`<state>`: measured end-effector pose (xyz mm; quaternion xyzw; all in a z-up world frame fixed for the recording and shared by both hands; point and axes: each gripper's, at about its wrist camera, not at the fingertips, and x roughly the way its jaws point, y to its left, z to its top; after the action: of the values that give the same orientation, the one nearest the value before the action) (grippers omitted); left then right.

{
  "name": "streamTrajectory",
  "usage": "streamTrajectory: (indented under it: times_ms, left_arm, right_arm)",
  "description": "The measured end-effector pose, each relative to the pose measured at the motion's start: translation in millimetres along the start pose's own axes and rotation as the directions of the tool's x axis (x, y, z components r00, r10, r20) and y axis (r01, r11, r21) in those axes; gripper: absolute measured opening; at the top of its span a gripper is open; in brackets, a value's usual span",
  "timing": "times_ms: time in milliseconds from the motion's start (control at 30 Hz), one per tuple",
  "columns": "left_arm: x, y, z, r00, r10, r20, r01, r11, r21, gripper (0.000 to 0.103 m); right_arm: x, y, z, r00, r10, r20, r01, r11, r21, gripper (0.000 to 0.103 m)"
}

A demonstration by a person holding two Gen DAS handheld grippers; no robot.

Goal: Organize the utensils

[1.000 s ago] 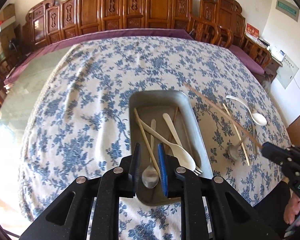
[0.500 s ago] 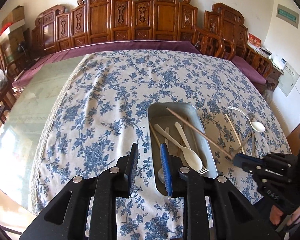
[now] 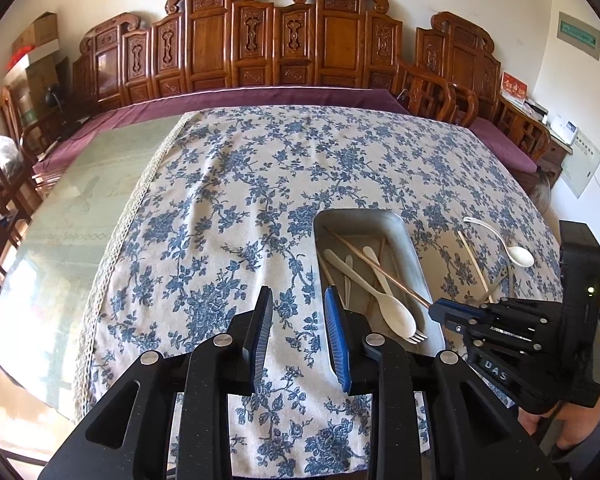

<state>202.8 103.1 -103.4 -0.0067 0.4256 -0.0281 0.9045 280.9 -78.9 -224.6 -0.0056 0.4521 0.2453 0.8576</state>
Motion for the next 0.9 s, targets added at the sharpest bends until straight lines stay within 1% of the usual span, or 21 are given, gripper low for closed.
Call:
streamTrajectory:
  times_ms: [300, 500, 600, 767, 900]
  left_arm:
    - [1.0, -3.0, -2.1, 1.0, -0.003, -0.007, 0.003, 1.0, 0.005, 0.026]
    - [1.0, -4.9, -2.4, 1.0, 0.0, -0.01, 0.0, 1.0, 0.007, 0.027]
    - [0.7, -5.9, -2.2, 1.0, -0.001, -0.007, 0.001, 1.0, 0.006, 0.032]
    - [0.7, -13.2, -2.1, 1.0, -0.004, -0.007, 0.004, 1.0, 0.015, 0.033]
    - [1.1, -22.1, -0.8, 1.0, -0.01, -0.005, 0.01, 1.0, 0.022, 0.038]
  right_arm:
    - [6.5, 2.4, 1.2, 1.0, 0.006, -0.009, -0.006, 1.0, 0.019, 0.007]
    - [-0.6, 6.1, 0.6, 1.0, 0.015, 0.011, -0.015, 1.0, 0.005, 0.008]
    - [-11.3, 5.1, 1.1, 0.999, 0.016, 0.033, -0.016, 1.0, 0.005, 0.008]
    - [-33.1, -1.1, 1.9, 0.997, 0.004, 0.073, -0.005, 1.0, 0.008, 0.008]
    - [-53.1, -9.9, -0.9, 0.994, -0.019, 0.106, 0.019, 1.0, 0.01, 0.008]
